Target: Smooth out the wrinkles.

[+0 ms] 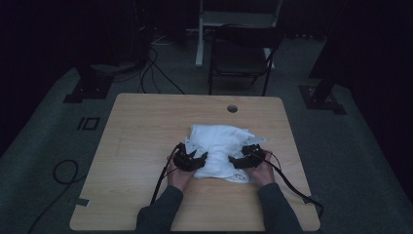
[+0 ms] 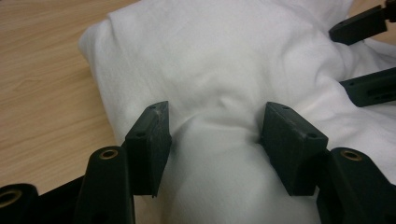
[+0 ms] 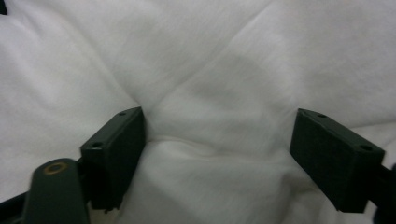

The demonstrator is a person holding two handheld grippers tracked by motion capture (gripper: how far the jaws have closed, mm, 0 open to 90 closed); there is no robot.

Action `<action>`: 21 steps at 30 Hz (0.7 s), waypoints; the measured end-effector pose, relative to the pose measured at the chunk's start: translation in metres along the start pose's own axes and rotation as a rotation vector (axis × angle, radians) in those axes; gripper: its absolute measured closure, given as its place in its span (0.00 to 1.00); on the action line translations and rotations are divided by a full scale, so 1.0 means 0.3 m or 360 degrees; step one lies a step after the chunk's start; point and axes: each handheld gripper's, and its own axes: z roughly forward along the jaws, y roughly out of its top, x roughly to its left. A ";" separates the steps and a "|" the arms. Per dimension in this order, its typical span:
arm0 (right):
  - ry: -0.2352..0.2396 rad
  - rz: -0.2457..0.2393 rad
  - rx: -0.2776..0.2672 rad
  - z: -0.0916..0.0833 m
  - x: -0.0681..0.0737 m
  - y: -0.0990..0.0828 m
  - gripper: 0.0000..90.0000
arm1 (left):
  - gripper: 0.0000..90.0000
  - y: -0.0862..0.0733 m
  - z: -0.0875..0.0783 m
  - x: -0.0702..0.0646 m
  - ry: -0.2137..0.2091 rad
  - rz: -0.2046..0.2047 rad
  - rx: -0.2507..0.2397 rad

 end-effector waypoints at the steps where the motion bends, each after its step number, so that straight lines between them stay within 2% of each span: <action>1: -0.0007 -0.0009 0.0002 -0.003 -0.003 0.005 0.23 | 0.47 0.002 0.003 0.001 0.0003 -0.0004 0.0001; 5: -0.0044 -0.0069 0.0050 -0.047 -0.010 -0.014 0.26 | 0.47 0.000 0.001 0.004 -0.0002 -0.0020 -0.0008; 7: -0.0085 -0.0095 0.0116 -0.065 -0.014 -0.043 0.32 | 0.47 -0.002 -0.007 0.008 0.0002 -0.0030 -0.0005; 8: -0.0114 -0.0129 0.0187 -0.063 -0.015 -0.060 0.33 | 0.47 -0.004 -0.010 0.008 0.0004 -0.0036 -0.0009; 10: -0.0030 0.0009 0.0119 -0.065 -0.038 -0.085 0.36 | 0.47 -0.007 -0.018 0.008 0.0012 -0.0028 -0.0011; 11: -0.0002 0.0047 0.0103 -0.062 -0.045 -0.090 0.36 | 0.47 -0.008 -0.020 0.007 0.0017 -0.0028 -0.0013; 15: 0.0022 0.0045 0.0083 -0.046 -0.028 -0.076 0.42 | 0.47 -0.011 -0.032 0.020 0.0047 -0.0015 -0.0002; 21: 0.0038 0.0043 0.0045 0.003 0.019 -0.035 0.42 | 0.47 -0.031 -0.068 0.087 0.0114 -0.0053 0.0002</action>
